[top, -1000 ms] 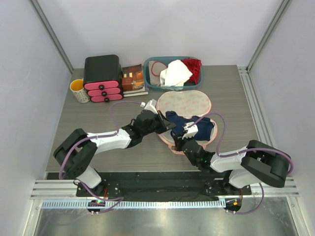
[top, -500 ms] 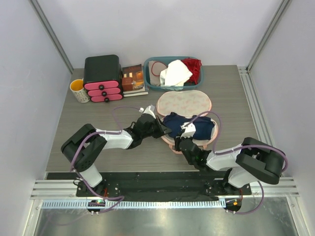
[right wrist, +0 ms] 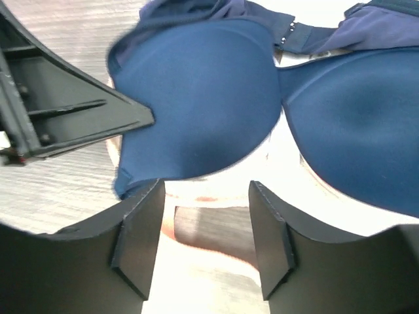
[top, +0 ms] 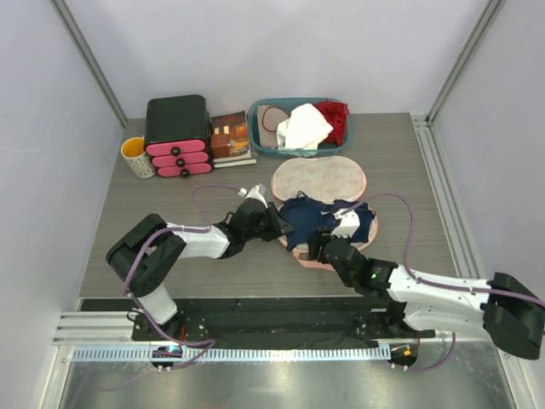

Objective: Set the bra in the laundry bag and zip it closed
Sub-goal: Adjust the bra in the laundry bag.

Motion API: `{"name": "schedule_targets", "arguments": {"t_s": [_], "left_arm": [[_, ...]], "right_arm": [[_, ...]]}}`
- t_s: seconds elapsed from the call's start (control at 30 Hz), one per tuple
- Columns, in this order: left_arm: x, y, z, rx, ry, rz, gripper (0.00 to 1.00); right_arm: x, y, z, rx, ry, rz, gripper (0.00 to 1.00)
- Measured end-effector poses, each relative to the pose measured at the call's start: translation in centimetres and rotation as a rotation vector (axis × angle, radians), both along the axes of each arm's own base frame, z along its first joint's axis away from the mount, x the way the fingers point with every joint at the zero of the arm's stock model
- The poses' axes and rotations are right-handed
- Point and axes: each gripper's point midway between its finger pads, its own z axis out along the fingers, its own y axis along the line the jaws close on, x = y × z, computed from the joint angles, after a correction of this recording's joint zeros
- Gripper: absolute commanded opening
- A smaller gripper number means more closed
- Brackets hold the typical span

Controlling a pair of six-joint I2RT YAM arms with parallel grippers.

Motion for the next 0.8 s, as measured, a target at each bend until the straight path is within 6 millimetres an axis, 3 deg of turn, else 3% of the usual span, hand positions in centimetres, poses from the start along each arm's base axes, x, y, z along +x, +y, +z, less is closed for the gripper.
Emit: {"name": "schedule_targets", "arguments": {"t_s": [0.07,0.2,0.23,0.27,0.37,0.5,0.6,0.67,0.8], "left_arm": [[-0.1,0.1,-0.2,0.017,-0.006,-0.011,0.48],[-0.6,0.8,-0.7,0.067,-0.005,-0.033,0.6],[-0.7,1.0,-0.6,0.078,-0.01,-0.039,0.67],[-0.9,1.2,-0.2,0.086,-0.015,-0.043,0.75],[-1.2,1.8,1.9,0.104,-0.059,-0.06,0.8],[-0.9,2.8,4.8,0.098,-0.114,-0.06,0.77],[0.1,4.4,5.4,0.09,-0.105,-0.031,0.7],[0.4,5.4,4.8,0.076,-0.082,-0.018,0.62],[-0.3,7.1,1.5,0.058,0.026,0.008,0.56]], "right_arm": [[-0.4,-0.5,0.9,0.021,0.001,-0.004,0.66],[-1.1,-1.5,1.9,0.017,0.026,-0.015,0.72],[-1.2,-1.6,2.1,0.011,0.033,-0.017,0.73],[-1.3,-1.7,2.4,0.008,0.041,-0.019,0.73],[-1.3,-1.4,3.3,0.009,0.065,-0.011,0.73],[-1.4,-0.6,3.8,0.019,0.095,0.007,0.74],[-1.7,-0.2,3.2,0.013,0.123,0.03,0.73],[-2.0,0.2,2.7,0.007,0.146,0.053,0.71],[-2.3,1.7,2.4,0.03,0.166,0.115,0.6]]}}
